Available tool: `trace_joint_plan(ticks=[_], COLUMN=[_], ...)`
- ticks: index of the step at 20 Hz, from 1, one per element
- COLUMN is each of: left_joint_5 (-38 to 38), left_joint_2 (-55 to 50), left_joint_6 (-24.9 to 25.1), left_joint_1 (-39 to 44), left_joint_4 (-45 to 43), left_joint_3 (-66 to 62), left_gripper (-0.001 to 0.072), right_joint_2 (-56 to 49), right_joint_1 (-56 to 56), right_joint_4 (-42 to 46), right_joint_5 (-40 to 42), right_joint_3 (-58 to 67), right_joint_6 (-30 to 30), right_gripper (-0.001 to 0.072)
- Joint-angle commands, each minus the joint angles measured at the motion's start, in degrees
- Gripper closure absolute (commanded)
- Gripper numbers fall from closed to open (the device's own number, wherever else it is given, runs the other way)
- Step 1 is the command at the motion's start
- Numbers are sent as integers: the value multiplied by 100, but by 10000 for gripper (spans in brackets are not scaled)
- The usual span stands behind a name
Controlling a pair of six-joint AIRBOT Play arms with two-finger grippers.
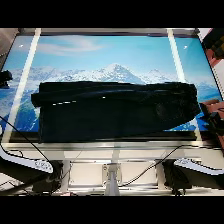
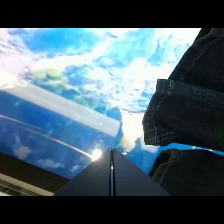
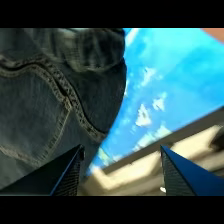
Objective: Fold the clothes and pants, and hang the long-sleeved shirts on hangers.
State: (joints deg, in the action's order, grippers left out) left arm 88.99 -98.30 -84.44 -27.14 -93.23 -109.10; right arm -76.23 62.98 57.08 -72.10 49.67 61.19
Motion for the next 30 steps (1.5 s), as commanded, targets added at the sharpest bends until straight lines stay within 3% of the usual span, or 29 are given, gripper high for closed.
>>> trace_joint_plan(ticks=[1,6,8,9,12,13,14,15,17,18,19,22,25,27,30], left_joint_5=[-85,-66,-37,0,44,85,103,107,238,330,439,505,-280,-859,-1150], left_joint_2=[7,7,7,7,7,7,7,7,9,9,9,170,946,1755,2931], left_joint_6=[2,2,-20,-20,186,310,304,278,144,83,85,20,28,92,356], left_joint_1=[-11,-11,-9,-4,-39,-63,-96,-125,-199,-229,-249,-341,-487,-721,-1235], left_joint_4=[94,94,96,96,87,90,120,197,535,710,907,1300,1231,1233,1237], left_joint_3=[2,2,2,2,2,2,4,15,114,216,348,1069,2212,3169,4712], left_gripper=[688,675,517,473,465,418,337,324,324,323,323,329,428,426,405], right_joint_2=[-37,-380,-592,-658,-702,-704,-715,-732,-754,-754,-754,-754,-754,-754,-754], right_joint_1=[125,-74,-417,-595,-1075,-1180,-1285,-1368,-1467,-1493,-1495,-1493,-1493,-1493,-1493], right_joint_4=[-780,-1381,-1412,-1467,-1836,-1943,-1998,-2000,-1974,-1976,-1976,-1958,-1950,-1947,-1943], right_joint_5=[914,1176,1300,1506,2415,2649,2828,2914,3012,3029,3029,2973,2946,2933,2752], right_joint_3=[-649,-669,-662,-662,-662,-662,-662,-662,-662,-662,-662,-662,-662,-662,-662], right_joint_6=[-66,-96,-214,-219,-212,-192,-190,-192,-223,-223,-225,-225,-223,-221,-219], right_gripper=[158,163,163,163,167,172,267,334,486,617,660,660,660,660,660])
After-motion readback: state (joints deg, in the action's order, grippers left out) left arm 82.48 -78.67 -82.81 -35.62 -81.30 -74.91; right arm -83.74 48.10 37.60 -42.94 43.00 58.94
